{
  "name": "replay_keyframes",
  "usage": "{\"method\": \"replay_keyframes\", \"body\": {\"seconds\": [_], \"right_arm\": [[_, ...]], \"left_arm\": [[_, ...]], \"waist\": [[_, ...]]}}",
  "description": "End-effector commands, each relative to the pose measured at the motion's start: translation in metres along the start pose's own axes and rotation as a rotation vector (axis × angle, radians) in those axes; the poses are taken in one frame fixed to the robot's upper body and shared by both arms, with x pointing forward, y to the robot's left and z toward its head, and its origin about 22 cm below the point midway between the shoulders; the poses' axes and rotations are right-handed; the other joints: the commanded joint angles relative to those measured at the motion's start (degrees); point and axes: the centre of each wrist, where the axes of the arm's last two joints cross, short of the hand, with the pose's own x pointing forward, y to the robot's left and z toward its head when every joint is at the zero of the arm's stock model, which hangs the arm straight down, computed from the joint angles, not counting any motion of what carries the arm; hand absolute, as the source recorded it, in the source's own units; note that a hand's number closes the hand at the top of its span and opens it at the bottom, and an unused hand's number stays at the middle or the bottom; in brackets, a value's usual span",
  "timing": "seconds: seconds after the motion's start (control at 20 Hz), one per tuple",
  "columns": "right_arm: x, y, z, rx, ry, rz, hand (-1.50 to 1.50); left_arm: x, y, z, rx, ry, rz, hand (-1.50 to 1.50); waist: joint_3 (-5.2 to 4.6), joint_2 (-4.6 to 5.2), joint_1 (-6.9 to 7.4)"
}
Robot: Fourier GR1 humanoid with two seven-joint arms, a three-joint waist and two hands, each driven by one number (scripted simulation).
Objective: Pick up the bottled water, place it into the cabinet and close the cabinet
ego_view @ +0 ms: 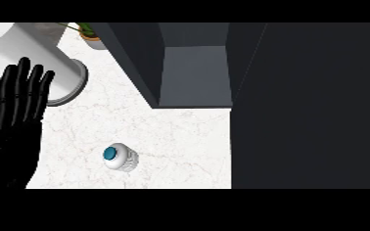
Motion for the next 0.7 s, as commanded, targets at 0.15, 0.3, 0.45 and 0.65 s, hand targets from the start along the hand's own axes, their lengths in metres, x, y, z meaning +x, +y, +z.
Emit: {"method": "replay_keyframes", "body": {"seconds": [0.15,0.3,0.45,0.65], "right_arm": [[-0.004,-0.008,0.023,-0.034,0.042,0.010,-1.50],[0.001,0.006,0.034,0.086,0.150,-0.186,-1.50],[0.025,0.000,0.044,0.118,0.157,-0.218,-1.50],[0.054,-0.019,0.058,0.115,0.174,-0.200,-1.50]], "left_arm": [[0.036,-0.042,0.031,-0.015,-0.021,0.044,-1.50],[0.012,-0.065,0.047,-0.085,0.239,0.279,-1.50],[0.043,-0.073,0.054,-0.070,0.251,0.330,-1.50],[0.083,-0.083,0.083,-0.052,0.243,0.356,-1.50]], "waist": [[-2.68,-0.31,-0.22],[-2.75,-0.25,-0.81],[-2.66,-0.51,-0.82],[-2.66,-0.59,-0.22]]}}
